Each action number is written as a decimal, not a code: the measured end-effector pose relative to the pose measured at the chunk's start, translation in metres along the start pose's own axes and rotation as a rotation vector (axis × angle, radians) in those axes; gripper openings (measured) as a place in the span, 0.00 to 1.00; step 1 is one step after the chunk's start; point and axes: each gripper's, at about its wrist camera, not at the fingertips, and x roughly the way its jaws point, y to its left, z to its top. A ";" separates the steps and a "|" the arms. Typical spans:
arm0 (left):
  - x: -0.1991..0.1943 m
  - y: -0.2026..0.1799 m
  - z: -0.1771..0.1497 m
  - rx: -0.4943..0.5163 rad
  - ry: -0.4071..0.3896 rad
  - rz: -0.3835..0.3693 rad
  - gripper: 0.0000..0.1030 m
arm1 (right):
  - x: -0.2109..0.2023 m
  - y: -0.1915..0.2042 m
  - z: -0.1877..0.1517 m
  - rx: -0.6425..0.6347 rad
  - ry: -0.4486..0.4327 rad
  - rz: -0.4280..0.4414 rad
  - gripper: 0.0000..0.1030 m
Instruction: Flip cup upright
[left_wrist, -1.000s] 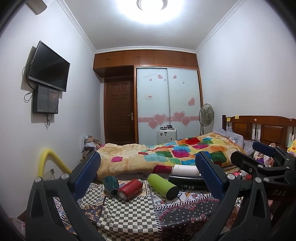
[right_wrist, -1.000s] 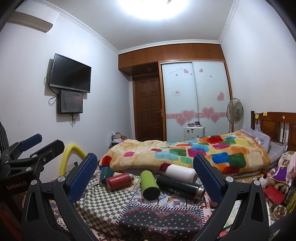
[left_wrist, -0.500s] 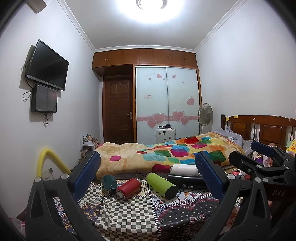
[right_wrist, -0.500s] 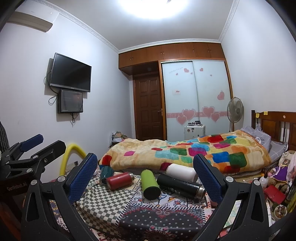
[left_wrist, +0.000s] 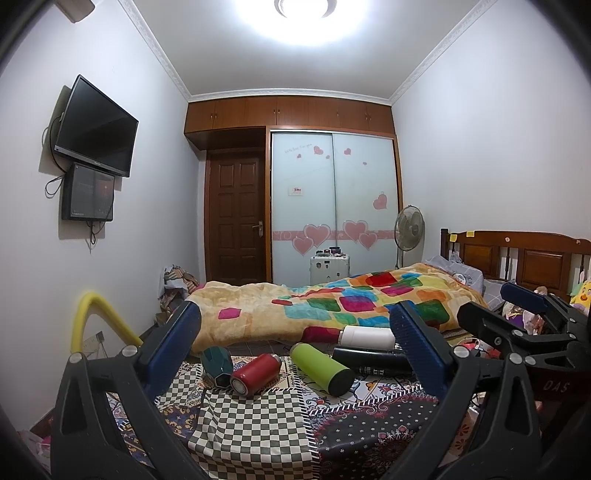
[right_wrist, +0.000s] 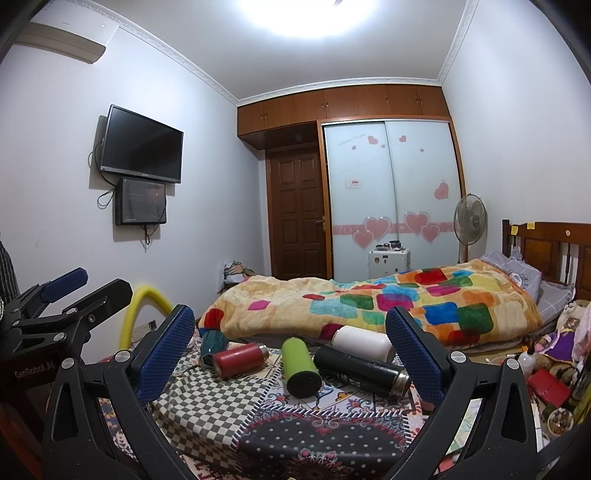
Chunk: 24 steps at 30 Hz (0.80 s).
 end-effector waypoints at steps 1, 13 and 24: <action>0.000 0.000 0.000 0.001 0.000 0.001 1.00 | 0.000 0.000 0.000 0.000 0.001 0.001 1.00; 0.025 0.009 -0.017 -0.004 0.071 0.012 1.00 | 0.017 -0.003 -0.014 0.008 0.043 0.012 1.00; 0.171 0.066 -0.059 0.056 0.425 0.063 1.00 | 0.081 -0.028 -0.043 -0.019 0.185 -0.015 1.00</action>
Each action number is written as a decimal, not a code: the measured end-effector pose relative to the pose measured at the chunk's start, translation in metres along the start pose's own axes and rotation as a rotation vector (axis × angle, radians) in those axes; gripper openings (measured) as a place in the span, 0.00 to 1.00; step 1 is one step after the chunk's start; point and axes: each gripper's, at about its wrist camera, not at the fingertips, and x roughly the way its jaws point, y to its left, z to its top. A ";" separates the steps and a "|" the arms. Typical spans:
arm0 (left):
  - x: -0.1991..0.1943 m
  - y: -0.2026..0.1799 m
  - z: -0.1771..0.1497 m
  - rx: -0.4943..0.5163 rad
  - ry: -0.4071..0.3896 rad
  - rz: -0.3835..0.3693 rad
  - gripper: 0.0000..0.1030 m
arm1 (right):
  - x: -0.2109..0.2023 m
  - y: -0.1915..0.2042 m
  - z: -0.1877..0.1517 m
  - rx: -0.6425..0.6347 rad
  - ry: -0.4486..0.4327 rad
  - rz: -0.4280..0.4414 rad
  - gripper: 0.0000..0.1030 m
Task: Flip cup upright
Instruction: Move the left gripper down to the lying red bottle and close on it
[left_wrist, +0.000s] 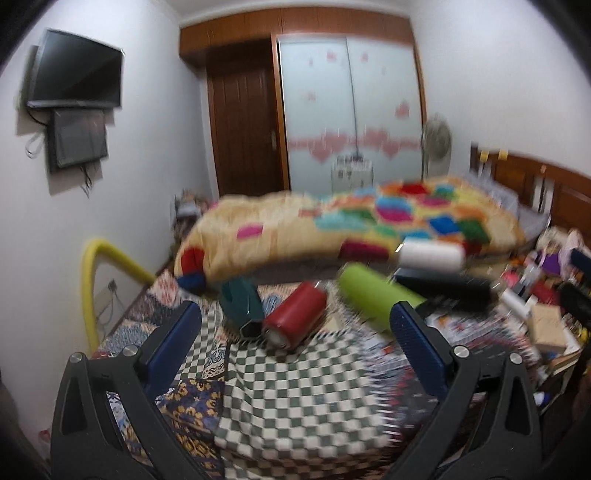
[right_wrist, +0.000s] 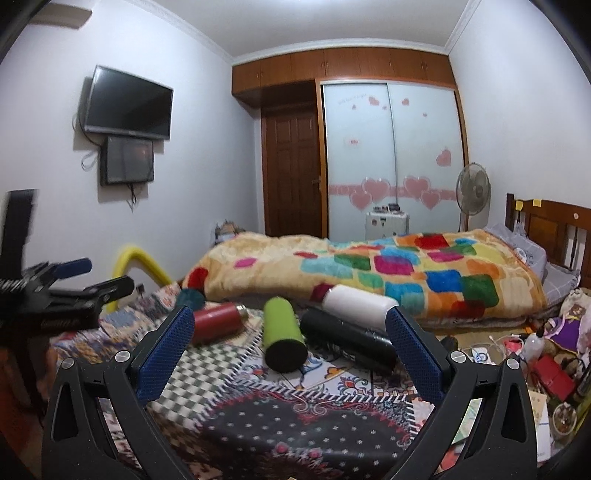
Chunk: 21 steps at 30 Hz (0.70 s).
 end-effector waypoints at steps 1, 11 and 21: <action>0.015 0.003 0.001 0.007 0.031 -0.004 1.00 | 0.006 -0.002 -0.001 0.000 0.012 -0.001 1.00; 0.177 0.004 0.003 0.151 0.403 -0.167 0.84 | 0.060 -0.014 -0.022 0.002 0.122 -0.003 1.00; 0.237 -0.015 -0.007 0.248 0.554 -0.190 0.83 | 0.090 -0.025 -0.030 0.060 0.157 0.042 1.00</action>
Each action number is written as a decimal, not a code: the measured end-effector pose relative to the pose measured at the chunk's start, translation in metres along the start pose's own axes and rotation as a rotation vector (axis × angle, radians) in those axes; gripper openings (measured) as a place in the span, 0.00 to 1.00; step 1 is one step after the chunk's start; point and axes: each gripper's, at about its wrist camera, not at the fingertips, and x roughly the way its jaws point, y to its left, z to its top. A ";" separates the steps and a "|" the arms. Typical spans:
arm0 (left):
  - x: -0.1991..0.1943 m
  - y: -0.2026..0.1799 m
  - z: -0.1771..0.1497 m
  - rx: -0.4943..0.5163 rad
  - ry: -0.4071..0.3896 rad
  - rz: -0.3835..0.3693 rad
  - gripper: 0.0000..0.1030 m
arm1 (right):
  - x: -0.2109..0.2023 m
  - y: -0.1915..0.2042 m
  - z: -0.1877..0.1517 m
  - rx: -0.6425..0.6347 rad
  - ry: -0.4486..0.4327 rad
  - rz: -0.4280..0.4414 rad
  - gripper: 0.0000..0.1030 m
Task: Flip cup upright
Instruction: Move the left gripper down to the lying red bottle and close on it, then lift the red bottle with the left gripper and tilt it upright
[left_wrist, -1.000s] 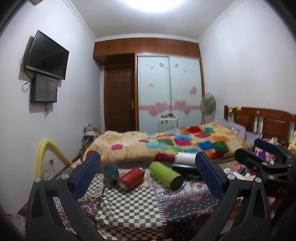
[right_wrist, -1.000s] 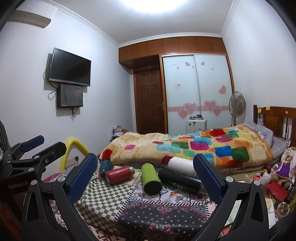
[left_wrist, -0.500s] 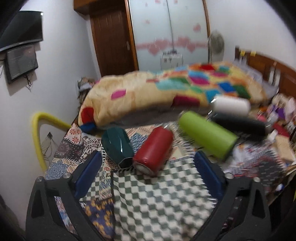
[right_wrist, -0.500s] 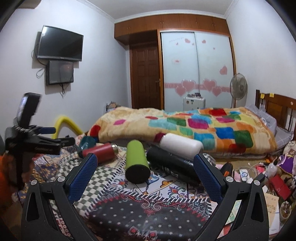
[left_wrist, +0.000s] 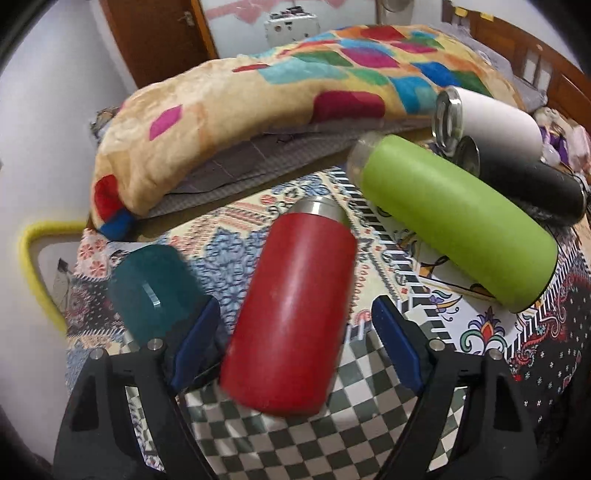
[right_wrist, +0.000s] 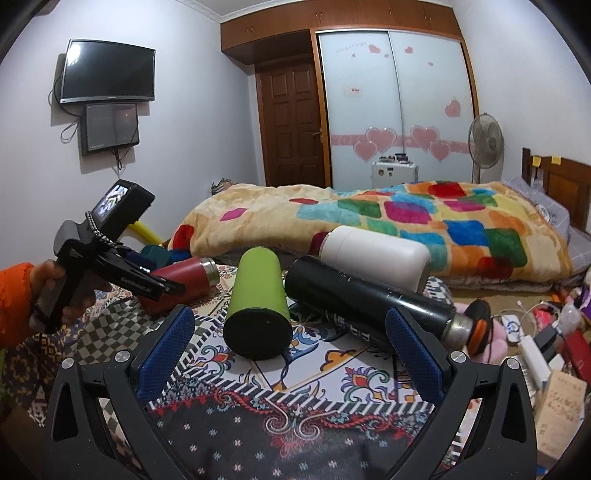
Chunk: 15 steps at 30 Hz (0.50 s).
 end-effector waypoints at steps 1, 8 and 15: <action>0.004 0.000 0.001 -0.005 0.009 -0.013 0.83 | 0.005 -0.001 0.001 0.003 0.002 0.004 1.00; 0.023 -0.001 0.003 -0.002 0.031 0.030 0.75 | 0.015 -0.004 -0.003 0.029 0.012 0.023 1.00; 0.021 -0.004 0.005 0.007 0.052 0.044 0.63 | 0.017 -0.011 -0.005 0.057 0.021 0.025 1.00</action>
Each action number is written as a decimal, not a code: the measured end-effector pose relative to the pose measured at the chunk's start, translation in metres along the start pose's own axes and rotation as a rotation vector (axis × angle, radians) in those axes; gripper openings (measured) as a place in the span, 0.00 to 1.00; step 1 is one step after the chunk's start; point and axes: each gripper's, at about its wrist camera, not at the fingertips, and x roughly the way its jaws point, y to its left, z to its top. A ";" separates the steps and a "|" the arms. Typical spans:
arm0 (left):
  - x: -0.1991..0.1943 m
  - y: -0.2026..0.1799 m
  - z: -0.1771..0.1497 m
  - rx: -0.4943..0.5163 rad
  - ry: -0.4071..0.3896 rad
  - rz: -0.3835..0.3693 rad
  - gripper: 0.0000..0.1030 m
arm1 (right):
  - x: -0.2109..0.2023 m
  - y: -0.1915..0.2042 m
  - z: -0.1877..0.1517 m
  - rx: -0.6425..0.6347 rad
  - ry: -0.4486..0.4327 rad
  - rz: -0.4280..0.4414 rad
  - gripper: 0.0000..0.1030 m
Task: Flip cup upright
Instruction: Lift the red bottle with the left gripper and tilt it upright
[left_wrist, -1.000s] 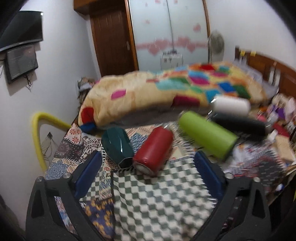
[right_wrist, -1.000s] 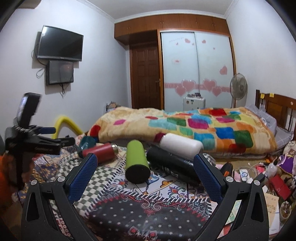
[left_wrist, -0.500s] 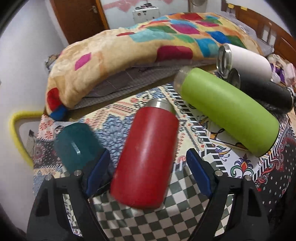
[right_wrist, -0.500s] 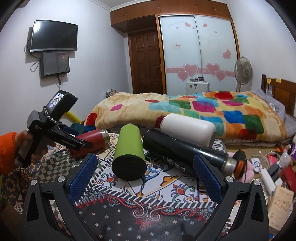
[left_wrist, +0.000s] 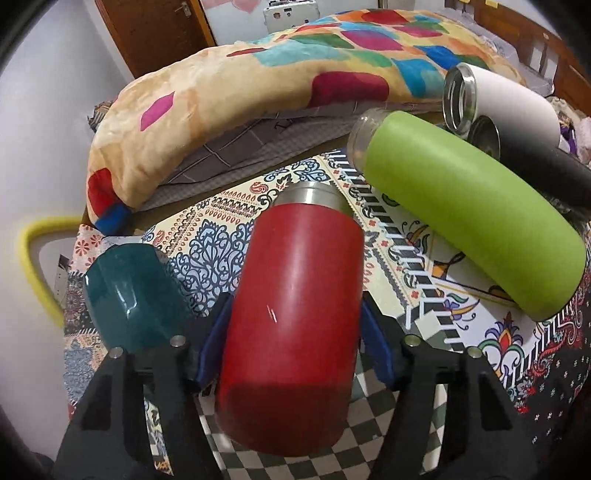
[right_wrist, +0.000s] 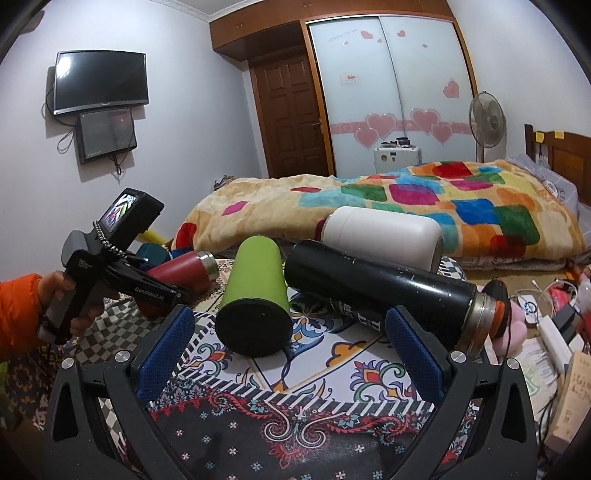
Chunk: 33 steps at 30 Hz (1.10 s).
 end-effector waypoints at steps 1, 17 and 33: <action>-0.004 -0.001 -0.001 -0.003 -0.002 -0.009 0.63 | -0.001 0.000 0.000 0.000 0.000 -0.003 1.00; -0.103 -0.065 -0.057 0.062 -0.098 -0.083 0.63 | -0.050 0.007 0.015 -0.025 -0.060 -0.009 1.00; -0.087 -0.133 -0.084 0.103 -0.032 -0.156 0.63 | -0.078 0.006 -0.004 -0.027 -0.017 -0.015 1.00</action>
